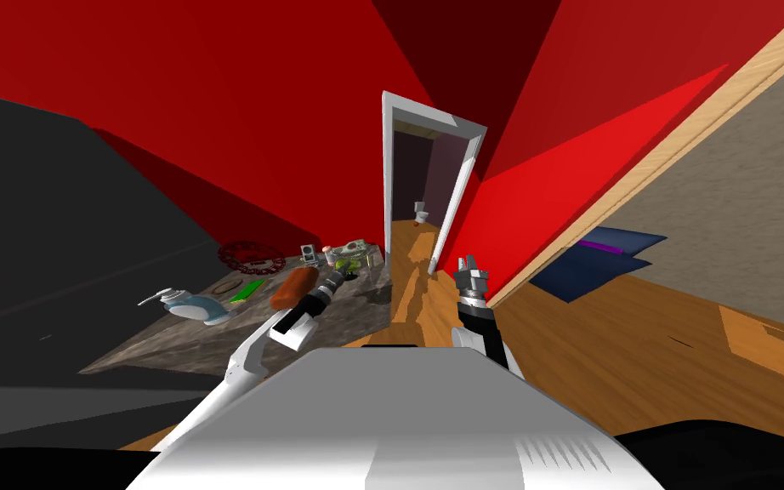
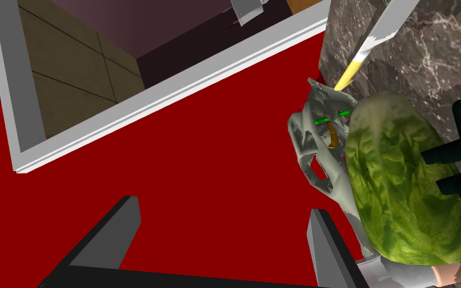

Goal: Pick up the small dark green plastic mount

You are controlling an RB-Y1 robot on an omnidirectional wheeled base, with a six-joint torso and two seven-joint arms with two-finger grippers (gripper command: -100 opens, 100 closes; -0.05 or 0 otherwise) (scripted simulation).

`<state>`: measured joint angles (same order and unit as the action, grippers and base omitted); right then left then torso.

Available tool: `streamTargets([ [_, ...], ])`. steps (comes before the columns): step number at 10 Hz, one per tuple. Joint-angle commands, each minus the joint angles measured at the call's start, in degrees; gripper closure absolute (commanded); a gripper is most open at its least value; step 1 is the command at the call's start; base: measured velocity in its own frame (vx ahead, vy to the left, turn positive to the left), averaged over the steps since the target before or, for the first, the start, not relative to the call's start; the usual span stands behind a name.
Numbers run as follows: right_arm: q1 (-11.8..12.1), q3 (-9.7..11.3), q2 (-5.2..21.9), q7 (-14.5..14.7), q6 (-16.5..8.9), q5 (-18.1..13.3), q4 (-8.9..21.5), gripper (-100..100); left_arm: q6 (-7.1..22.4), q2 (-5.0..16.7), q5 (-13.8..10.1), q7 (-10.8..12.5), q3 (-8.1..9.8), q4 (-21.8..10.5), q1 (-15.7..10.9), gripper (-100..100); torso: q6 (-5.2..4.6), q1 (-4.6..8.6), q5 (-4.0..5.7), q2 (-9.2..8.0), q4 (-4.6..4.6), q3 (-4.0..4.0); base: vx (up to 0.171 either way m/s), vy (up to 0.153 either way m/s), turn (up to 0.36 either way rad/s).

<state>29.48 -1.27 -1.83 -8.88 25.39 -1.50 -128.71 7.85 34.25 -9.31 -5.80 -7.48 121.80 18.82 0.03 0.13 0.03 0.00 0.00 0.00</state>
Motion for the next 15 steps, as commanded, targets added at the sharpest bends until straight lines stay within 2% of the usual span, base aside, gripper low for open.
streamTargets([
  [1,0.00,0.00,0.00,0.00,0.00,0.00,0.00,0,2.86,2.49,-0.73,0.11,-0.46,-0.99,-0.73,-100,0.00,0.00,0.00,0.00,0.00,0.00,0.002,-0.038,-0.110],
  [2,0.00,0.00,0.00,0.00,0.00,0.00,0.00,0,3.30,2.49,-0.73,0.11,-0.46,-0.99,-0.73,-100,-0.02,0.00,0.00,0.00,0.00,0.00,0.003,-0.030,-0.050],
  [3,0.00,0.00,0.00,0.00,0.00,0.00,0.00,0,5.33,4.59,-1.29,0.14,-0.91,-1.86,-1.26,-100,0.01,-0.02,0.00,-0.01,0.00,0.01,0.008,-0.039,-0.096],
  [4,0.00,0.00,0.00,0.00,0.00,0.00,0.00,0,6.01,4.59,-1.29,0.14,-0.91,-1.86,-1.26,-100,-0.02,0.00,0.00,0.00,0.00,0.00,0.007,-0.031,-0.049],
  [5,0.00,0.00,0.00,0.00,0.00,0.00,0.00,0,8.00,6.71,-1.85,0.16,-1.35,-2.79,-1.81,-100,0.01,-0.02,0.00,0.00,0.00,0.00,0.006,-0.043,-0.114],
  [6,0.00,0.00,0.00,0.00,0.00,0.00,0.00,0,8.74,6.71,-1.85,0.16,-1.35,-2.79,-1.81,-100,-0.02,0.01,0.00,0.00,0.00,0.00,0.004,-0.030,-0.045],
  [7,0.00,0.00,0.00,0.00,0.00,0.00,0.00,0,10.72,8.83,-2.41,0.19,-1.80,-3.77,-2.37,-100,0.01,-0.02,0.00,-0.01,0.00,0.01,0.009,-0.036,-0.084],
  [8,0.00,0.00,0.00,0.00,0.00,0.00,0.00,0,11.47,8.83,-2.41,0.19,-1.80,-3.77,-2.37,-100,-0.01,0.00,0.00,0.00,0.00,0.00,0.008,-0.030,-0.061],
  [9,0.00,0.00,0.00,0.00,0.00,0.00,0.00,0,13.61,10.83,-2.97,0.22,-2.24,-4.78,-2.94,-100,0.01,-0.02,-0.01,0.00,0.00,0.00,0.012,-0.038,-0.109],
  [10,0.00,0.00,0.00,0.00,0.00,0.00,0.00,0,14.19,10.95,-2.97,0.22,-2.24,-4.78,-2.94,-100,-0.01,0.00,0.00,0.01,0.00,-0.01,0.008,-0.031,-0.048],
  [11,0.00,0.00,0.00,0.00,0.00,0.00,0.00,0,16.54,12.99,-3.52,0.25,-2.68,-5.81,-3.50,-100,0.02,-0.02,0.00,0.00,0.00,0.00,0.004,-0.039,-0.077],
  [12,0.00,0.00,0.00,0.00,0.00,0.00,0.00,0,16.89,13.06,-3.52,0.25,-2.68,-5.81,-3.50,-100,0.00,-0.01,0.00,-0.01,0.00,0.00,0.006,-0.030,-0.059],
  [13,0.00,0.00,0.00,0.00,0.00,0.00,0.00,0,18.86,15.15,-4.06,0.29,-3.11,-6.85,-4.06,-100,0.01,-0.03,0.00,-0.01,0.00,0.01,0.007,-0.035,-0.102],
  [14,0.00,0.00,0.00,0.00,0.00,0.00,0.00,0,19.55,15.15,-4.06,0.29,-3.11,-6.85,-4.06,-100,-0.01,-0.01,0.00,-0.01,0.00,0.00,0.009,-0.031,-0.049],
  [15,0.00,0.00,0.00,0.00,0.00,0.00,0.00,0,21.61,17.21,-4.59,0.32,-3.53,-7.87,-4.61,-100,0.02,-0.02,0.00,-0.01,0.00,0.01,0.012,-0.037,-0.112],
])
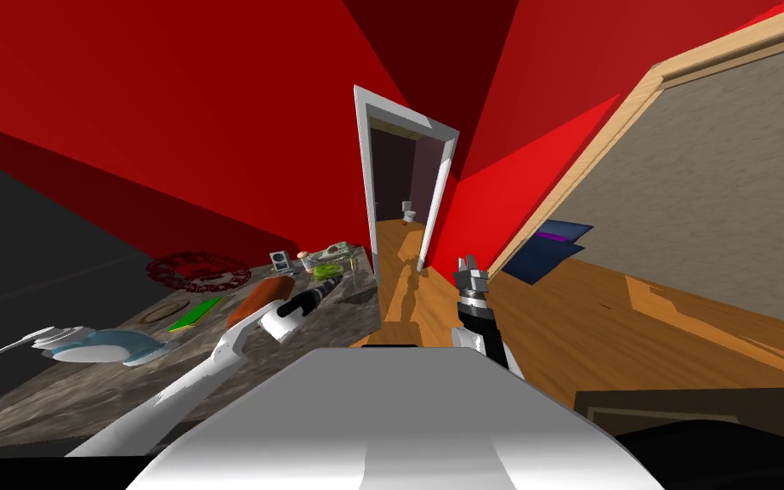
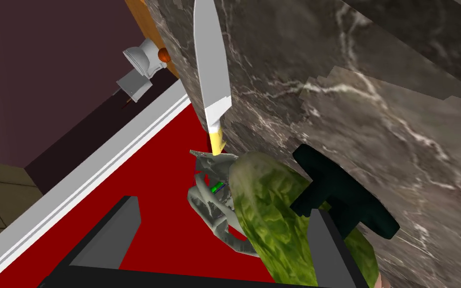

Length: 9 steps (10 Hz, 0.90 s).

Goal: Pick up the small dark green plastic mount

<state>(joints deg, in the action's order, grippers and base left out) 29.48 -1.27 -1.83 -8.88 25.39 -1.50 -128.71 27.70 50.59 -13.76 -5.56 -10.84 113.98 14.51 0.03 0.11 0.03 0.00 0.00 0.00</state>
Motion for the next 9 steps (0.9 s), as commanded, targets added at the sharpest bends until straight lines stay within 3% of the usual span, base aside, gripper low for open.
streamTargets([
  [1,0.00,0.00,0.00,0.00,0.00,0.00,0.00,0,2.31,0.87,-0.14,0.07,-0.17,-0.04,-0.30,-100,0.00,0.00,0.00,0.00,0.00,0.00,0.012,-0.030,-0.044],
  [2,0.01,0.00,0.00,0.00,0.00,0.00,0.00,0,4.03,2.88,-0.66,0.10,-0.58,-1.03,-0.83,-100,0.02,-0.01,0.00,0.00,0.00,0.00,0.011,-0.039,-0.079],
  [3,0.00,0.00,0.00,0.00,0.00,0.00,0.00,0,4.84,2.88,-0.66,0.10,-0.58,-1.03,-0.83,-100,0.00,0.01,0.00,0.01,0.00,0.00,0.009,-0.027,-0.044],
  [5,0.00,0.00,0.00,0.00,0.00,0.00,0.00,0,8.60,6.62,-1.62,0.16,-1.35,-2.86,-1.82,-100,0.01,-0.02,0.00,0.00,0.00,0.00,0.014,-0.040,-0.120],
  [6,0.00,0.00,0.00,0.00,0.00,0.00,0.00,0,9.60,6.68,-1.62,0.16,-1.35,-2.86,-1.82,-100,0.00,0.04,0.01,0.02,0.00,-0.01,0.009,-0.036,-0.037],
  [8,0.00,0.00,0.00,0.00,0.00,0.00,0.00,0,13.38,10.09,-2.49,0.20,-2.04,-4.43,-2.70,-100,0.02,0.00,0.00,-0.02,-0.01,0.01,0.011,-0.039,-0.095],
  [9,0.00,0.00,0.00,0.00,0.00,0.00,0.00,0,13.84,10.09,-2.49,0.20,-2.04,-4.43,-2.70,-100,0.02,0.03,0.01,0.00,0.00,0.00,0.012,-0.031,-0.034],
])
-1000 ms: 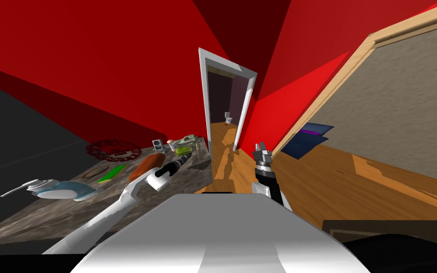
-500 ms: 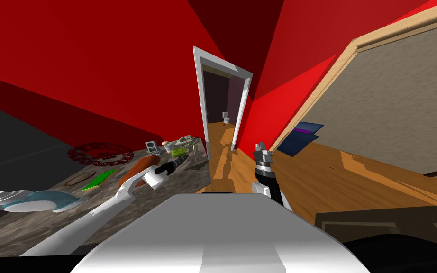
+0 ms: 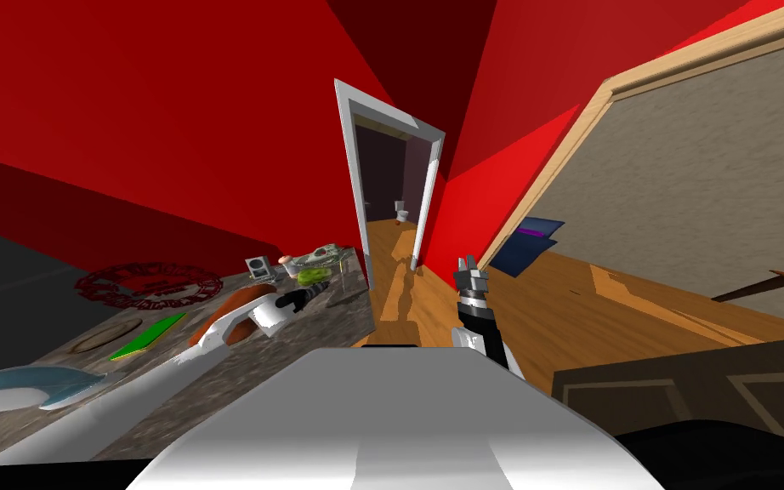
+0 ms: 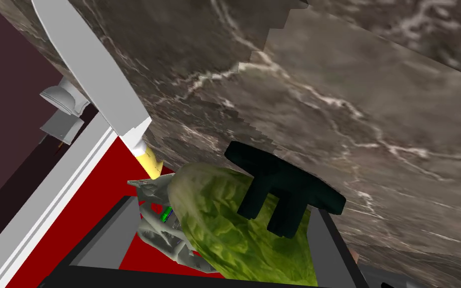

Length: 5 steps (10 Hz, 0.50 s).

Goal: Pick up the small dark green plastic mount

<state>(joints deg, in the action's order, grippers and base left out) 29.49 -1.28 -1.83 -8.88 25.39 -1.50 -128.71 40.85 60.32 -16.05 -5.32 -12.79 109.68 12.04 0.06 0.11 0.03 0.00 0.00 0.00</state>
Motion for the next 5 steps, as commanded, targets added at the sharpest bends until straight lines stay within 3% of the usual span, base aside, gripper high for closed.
streamTargets([
  [1,0.00,0.00,0.00,0.00,0.00,0.00,0.00,0,2.57,1.89,-0.59,-0.01,-0.39,-0.81,-0.62,-100,0.00,0.00,0.00,0.00,0.00,0.00,0.009,-0.027,-0.056],
  [5,0.00,0.00,0.00,0.00,0.00,0.00,0.00,0,7.16,5.64,-1.53,0.03,-1.15,-2.32,-1.53,-100,0.00,-0.03,-0.01,-0.03,-0.01,0.02,0.010,-0.026,-0.075],
])
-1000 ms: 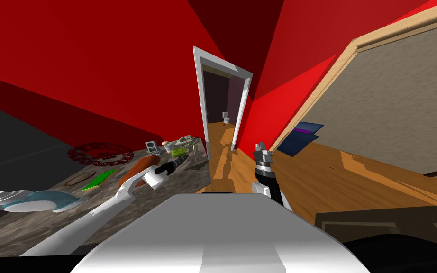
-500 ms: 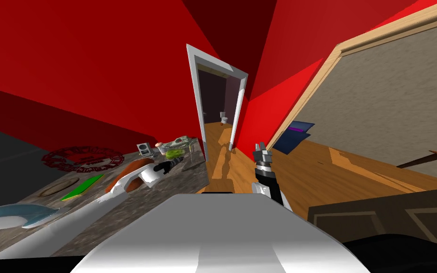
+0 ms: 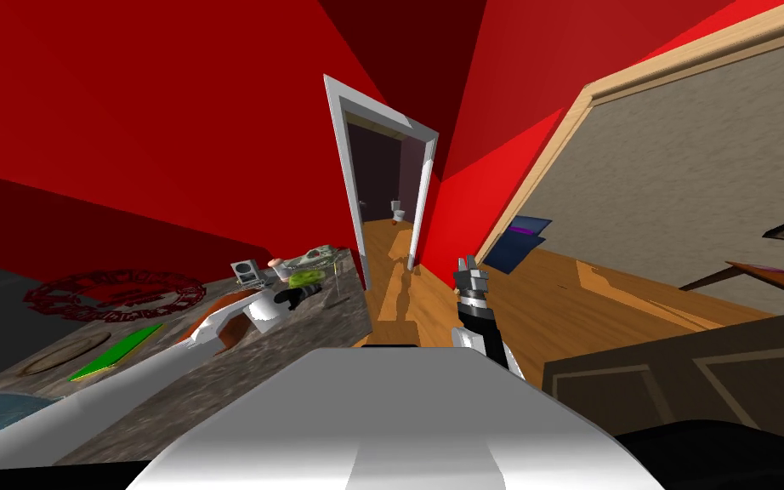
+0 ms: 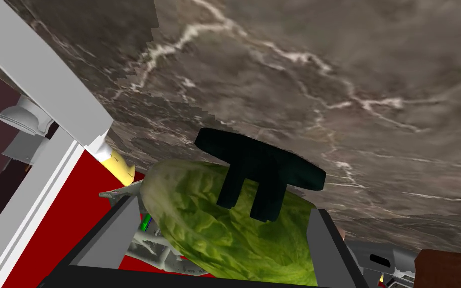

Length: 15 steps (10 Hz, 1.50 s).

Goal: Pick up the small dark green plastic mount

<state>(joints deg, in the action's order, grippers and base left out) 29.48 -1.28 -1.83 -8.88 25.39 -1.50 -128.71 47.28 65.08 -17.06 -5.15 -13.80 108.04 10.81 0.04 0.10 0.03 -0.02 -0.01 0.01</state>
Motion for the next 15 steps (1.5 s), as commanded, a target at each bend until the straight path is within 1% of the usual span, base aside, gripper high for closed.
streamTargets([
  [1,0.00,0.00,0.00,0.00,0.00,0.00,0.00,0,1.86,1.81,-0.75,-0.13,-0.34,-1.03,-0.52,-100,0.00,0.00,0.00,0.00,0.00,0.00,0.009,-0.033,-0.063],
  [3,0.00,0.00,0.00,0.00,0.00,0.00,0.00,0,4.15,3.73,-1.24,-0.11,-0.72,-1.65,-0.95,-100,0.02,-0.01,0.00,0.00,0.00,0.00,0.011,-0.025,-0.050],
  [4,0.00,0.00,0.00,0.00,0.00,0.00,0.00,0,3.55,2.97,-0.88,0.00,-0.57,-1.05,-0.74,-100,0.02,-0.01,0.00,0.01,0.00,0.00,0.006,-0.011,-0.011],
  [5,0.00,0.00,0.00,0.00,0.00,0.00,0.00,0,3.83,3.06,-0.86,0.04,-0.59,-1.07,-0.73,0,0.03,-0.05,-0.02,-0.02,0.00,0.01,0.000,0.000,0.000],
  [6,0.00,-0.01,0.00,0.00,0.00,0.00,0.00,0,2.67,1.86,-0.12,-0.34,-0.80,-3.02,-0.80,-100,0.03,-0.09,-0.02,-0.04,-0.01,0.02,0.023,0.012,-0.061],
  [8,0.01,-0.01,0.01,0.00,0.00,0.00,0.00,0,1.54,0.66,0.62,-0.72,-1.02,-4.97,-0.87,-100,0.02,-0.18,-0.05,0.07,0.02,-0.04,0.037,0.021,-0.056],
  [9,0.01,-0.01,0.01,0.00,0.00,0.00,0.00,0,1.88,0.99,0.42,-0.59,-1.01,-4.45,-0.89,-100,0.02,-0.20,-0.06,0.10,0.03,-0.06,0.018,0.011,-0.011],
  [10,0.01,-0.01,0.00,0.00,0.00,0.00,0.00,0,1.72,0.91,0.48,-0.65,-1.03,-4.60,-0.90,100,0.03,-0.16,-0.04,0.05,0.01,-0.03,0.000,0.000,0.000],
  [14,0.00,-0.01,0.00,0.00,0.00,0.00,0.00,0,1.71,0.92,0.48,-0.65,-1.02,-4.57,-0.92,100,0.04,-0.10,-0.03,-0.02,0.00,0.01,0.000,0.000,0.000],
  [15,0.00,-0.01,0.00,0.00,0.00,0.00,0.00,0,1.72,0.92,0.48,-0.65,-1.03,-4.57,-0.91,0,0.04,-0.10,-0.03,-0.03,0.00,0.01,0.000,0.000,0.000],
])
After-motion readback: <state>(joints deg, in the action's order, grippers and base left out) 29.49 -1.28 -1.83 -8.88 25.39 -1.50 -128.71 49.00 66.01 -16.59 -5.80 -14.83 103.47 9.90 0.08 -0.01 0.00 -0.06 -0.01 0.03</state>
